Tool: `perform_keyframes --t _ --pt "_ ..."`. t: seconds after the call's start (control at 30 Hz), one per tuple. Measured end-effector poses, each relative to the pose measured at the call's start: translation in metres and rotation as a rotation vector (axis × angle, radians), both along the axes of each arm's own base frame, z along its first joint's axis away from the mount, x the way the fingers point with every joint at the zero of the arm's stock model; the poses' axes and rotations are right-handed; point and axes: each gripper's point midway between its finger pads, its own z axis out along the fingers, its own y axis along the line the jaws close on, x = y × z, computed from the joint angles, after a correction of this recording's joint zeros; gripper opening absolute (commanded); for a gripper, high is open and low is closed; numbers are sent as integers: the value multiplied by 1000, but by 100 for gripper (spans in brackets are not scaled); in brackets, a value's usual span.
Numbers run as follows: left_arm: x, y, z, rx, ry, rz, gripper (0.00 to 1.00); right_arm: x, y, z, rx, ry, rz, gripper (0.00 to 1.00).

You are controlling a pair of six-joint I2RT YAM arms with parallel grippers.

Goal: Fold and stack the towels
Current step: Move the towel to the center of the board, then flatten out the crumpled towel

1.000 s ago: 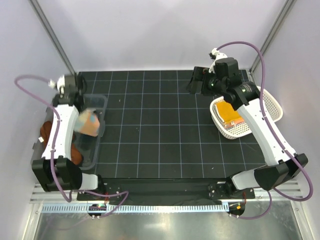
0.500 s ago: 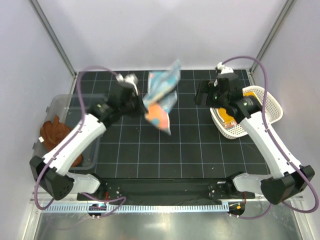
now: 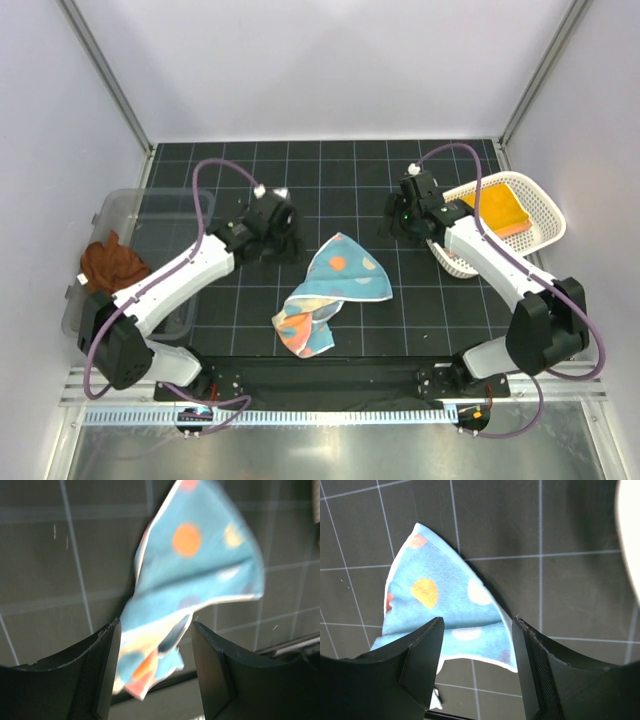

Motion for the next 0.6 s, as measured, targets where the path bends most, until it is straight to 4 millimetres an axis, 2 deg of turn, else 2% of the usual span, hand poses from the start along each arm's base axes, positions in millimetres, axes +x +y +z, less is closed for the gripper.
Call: perform_keyframes --t 0.1,0.13,0.2,0.27,0.33,0.47,0.5,0.6 --pt "50 -20 36 -27 -130 -37 60 -5 8 -13 24 19 -21 63" --pt "63 -25 40 -26 -151 -52 59 -10 11 -16 29 23 -22 63" --pt "96 -44 35 -22 -167 -94 57 -28 15 -29 45 41 -24 63" --pt "122 -63 10 -15 -146 -152 57 -52 13 -47 52 80 -32 63" --pt "136 -77 -28 7 -91 -212 55 -74 8 -63 64 106 -50 62" --pt "139 -84 -108 77 43 -298 54 -98 -2 -81 73 139 -83 63" --pt "137 -83 -121 89 67 -308 53 -100 -3 -82 79 140 -90 63" --pt "146 -95 -106 53 30 -339 52 -101 0 -85 119 116 -104 63"
